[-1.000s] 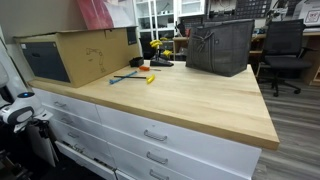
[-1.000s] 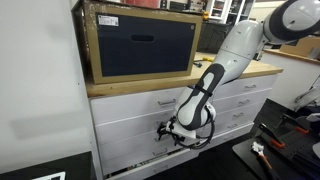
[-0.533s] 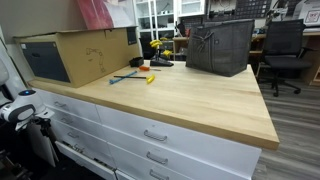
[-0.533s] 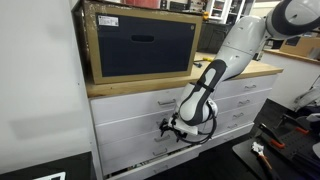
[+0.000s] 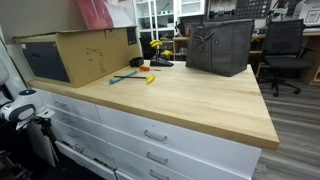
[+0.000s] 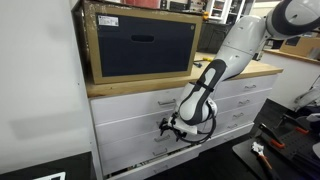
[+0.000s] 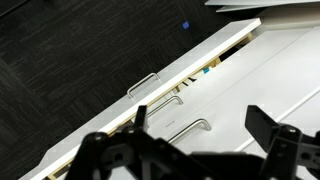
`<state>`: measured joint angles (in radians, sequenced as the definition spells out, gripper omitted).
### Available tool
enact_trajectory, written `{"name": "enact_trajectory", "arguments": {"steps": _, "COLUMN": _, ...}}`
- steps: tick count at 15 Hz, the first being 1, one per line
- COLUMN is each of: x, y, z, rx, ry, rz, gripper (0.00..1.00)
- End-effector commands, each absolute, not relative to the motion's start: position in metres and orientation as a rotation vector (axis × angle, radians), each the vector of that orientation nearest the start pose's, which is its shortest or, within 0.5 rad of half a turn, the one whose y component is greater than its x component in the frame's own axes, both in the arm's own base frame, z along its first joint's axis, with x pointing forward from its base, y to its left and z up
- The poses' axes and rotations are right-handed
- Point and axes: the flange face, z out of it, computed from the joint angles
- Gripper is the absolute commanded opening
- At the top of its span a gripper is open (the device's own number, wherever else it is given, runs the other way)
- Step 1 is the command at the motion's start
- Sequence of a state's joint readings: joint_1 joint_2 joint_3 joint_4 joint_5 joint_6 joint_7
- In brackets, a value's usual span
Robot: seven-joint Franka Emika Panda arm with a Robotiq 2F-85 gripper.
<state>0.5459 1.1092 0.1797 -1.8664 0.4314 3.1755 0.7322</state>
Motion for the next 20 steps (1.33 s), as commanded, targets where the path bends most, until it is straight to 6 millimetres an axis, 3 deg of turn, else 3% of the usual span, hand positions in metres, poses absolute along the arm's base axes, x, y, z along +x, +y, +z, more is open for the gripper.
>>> {"name": "enact_trajectory", "arguments": {"steps": 1, "x": 0.450, "y": 0.364, "z": -0.034, "rx": -2.774, "ry": 0.817, "rz": -0.053, "gripper": 1.00}}
{"name": "enact_trajectory", "arguments": {"steps": 10, "x": 0.448, "y": 0.407, "z": -0.015, "rx": -2.760, "ry": 0.861, "rz": -0.195, "gripper": 1.00}}
{"name": "enact_trajectory", "arguments": {"steps": 20, "x": 0.477, "y": 0.381, "z": 0.005, "rx": -2.690, "ry": 1.063, "rz": -0.316, "gripper": 1.00}}
